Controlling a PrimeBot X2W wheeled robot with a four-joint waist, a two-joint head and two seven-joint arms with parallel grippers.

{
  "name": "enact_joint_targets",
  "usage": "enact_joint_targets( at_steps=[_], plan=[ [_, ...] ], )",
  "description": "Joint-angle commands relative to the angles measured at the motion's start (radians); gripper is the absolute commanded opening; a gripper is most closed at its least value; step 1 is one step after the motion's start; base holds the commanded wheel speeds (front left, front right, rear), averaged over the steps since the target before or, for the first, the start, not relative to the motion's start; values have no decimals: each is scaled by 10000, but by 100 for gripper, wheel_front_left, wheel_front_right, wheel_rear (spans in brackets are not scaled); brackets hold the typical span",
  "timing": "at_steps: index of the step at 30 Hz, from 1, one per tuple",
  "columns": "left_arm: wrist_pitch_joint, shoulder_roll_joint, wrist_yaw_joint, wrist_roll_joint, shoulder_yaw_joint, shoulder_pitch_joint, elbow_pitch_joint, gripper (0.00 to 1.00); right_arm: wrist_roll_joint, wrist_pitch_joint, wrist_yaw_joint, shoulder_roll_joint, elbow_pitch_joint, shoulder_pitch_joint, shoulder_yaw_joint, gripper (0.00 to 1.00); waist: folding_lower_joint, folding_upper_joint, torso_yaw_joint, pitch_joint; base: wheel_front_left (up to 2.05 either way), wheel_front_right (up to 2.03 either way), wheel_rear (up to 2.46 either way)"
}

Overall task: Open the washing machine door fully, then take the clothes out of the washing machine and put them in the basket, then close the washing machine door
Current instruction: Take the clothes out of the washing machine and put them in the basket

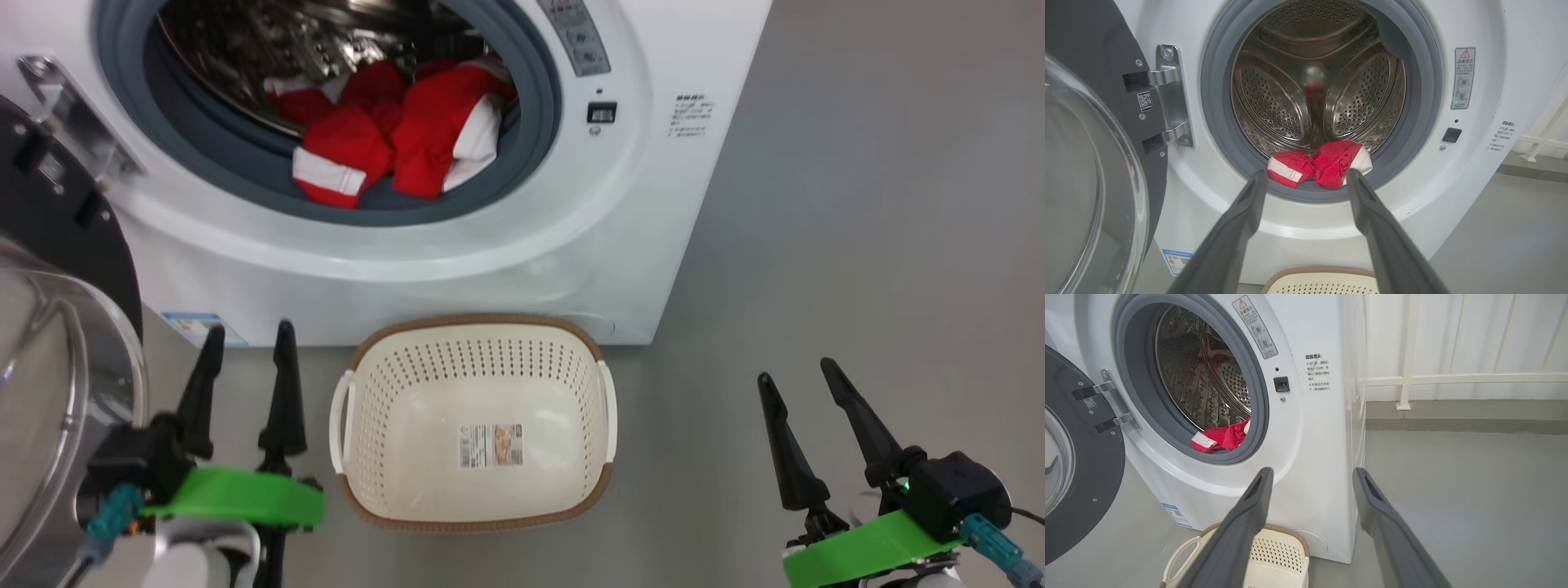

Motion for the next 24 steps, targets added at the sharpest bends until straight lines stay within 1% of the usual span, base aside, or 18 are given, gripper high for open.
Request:
enact_joint_targets(
  at_steps=[1,8,13,24],
  plan=[
    [-92,155,62,23,274,-579,-21,100,-75,-63,60,-110,-301,-382,242,100,-1,-1,89,588,0,0,0],
    [-111,135,-162,-180,336,-2431,946,100,-256,-63,60,-110,-367,-824,242,100,-1,-1,58,1419,0,0,0],
    [-118,88,-229,-151,262,-3450,1583,100,-384,-63,60,-110,-439,-1061,300,100,-1,-1,-12,1868,0,0,0],
    [-122,172,-578,-171,529,-5447,2721,100,-662,-63,60,-110,-638,-1434,247,100,-1,-1,-230,3030,0,0,0]
  ],
)
